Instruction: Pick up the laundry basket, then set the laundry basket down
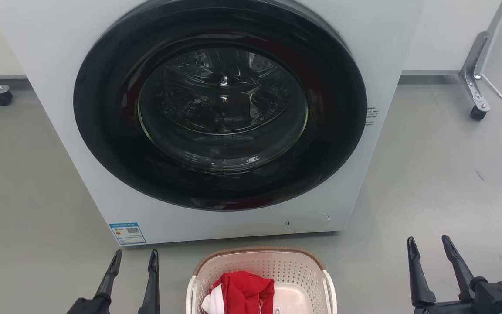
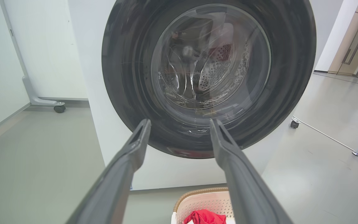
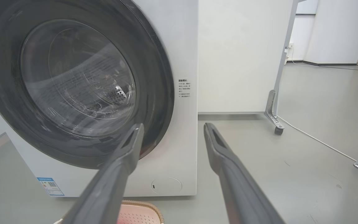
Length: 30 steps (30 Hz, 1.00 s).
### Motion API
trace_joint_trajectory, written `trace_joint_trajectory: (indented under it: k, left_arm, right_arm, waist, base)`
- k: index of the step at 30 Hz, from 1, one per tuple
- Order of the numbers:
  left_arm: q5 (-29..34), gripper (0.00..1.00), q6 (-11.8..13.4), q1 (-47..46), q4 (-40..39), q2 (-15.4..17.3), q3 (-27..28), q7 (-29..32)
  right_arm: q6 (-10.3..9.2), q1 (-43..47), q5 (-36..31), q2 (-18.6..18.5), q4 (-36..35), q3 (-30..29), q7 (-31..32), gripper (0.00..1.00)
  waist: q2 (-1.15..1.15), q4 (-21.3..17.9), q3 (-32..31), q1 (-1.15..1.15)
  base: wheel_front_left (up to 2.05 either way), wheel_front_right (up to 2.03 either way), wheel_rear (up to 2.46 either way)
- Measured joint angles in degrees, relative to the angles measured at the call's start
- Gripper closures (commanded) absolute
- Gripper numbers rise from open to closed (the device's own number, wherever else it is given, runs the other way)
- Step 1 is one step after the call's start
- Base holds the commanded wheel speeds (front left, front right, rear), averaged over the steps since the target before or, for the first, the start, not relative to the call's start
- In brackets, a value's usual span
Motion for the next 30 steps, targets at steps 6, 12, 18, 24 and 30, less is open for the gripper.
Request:
trace_joint_trajectory:
  k: [6,12,18,24,30]
  left_arm:
    - [1.24,0.00,0.00,0.88,-1.37,-0.82,1.18,2.12]
    - [2.85,0.00,0.00,1.88,-2.55,-1.46,1.56,3.88]
    - [3.34,0.00,0.00,1.93,-3.27,-1.68,2.01,5.08]
    - [4.03,0.00,0.00,2.05,-4.39,-2.04,2.75,6.60]
    - [4.20,1.00,-0.04,2.30,-3.54,-2.57,2.71,7.51]
  right_arm:
    - [0.00,0.42,-0.65,0.75,-0.57,-0.48,-0.01,0.00]
    - [0.00,0.97,-1.00,1.25,-1.20,-0.68,0.00,0.00]
    - [0.00,0.97,-1.53,1.33,-1.37,-0.94,0.09,0.00]
    - [0.00,0.97,-1.93,1.44,-1.58,-1.10,0.32,0.00]
    - [0.02,1.21,-2.19,1.74,-0.59,-0.90,0.34,1.00]
  waist:
    - [0.00,-0.06,-0.04,0.00]
    - [0.00,-0.10,-0.03,0.00]
    - [0.00,-0.11,0.10,0.00]
    - [0.00,-0.04,0.29,0.00]
    - [0.00,0.02,0.38,0.00]
  base:
    - [0.00,0.00,0.00]
    - [0.00,0.00,0.00]
    - [0.00,0.00,0.00]
    - [0.00,0.00,0.00]
    - [0.00,0.00,0.00]
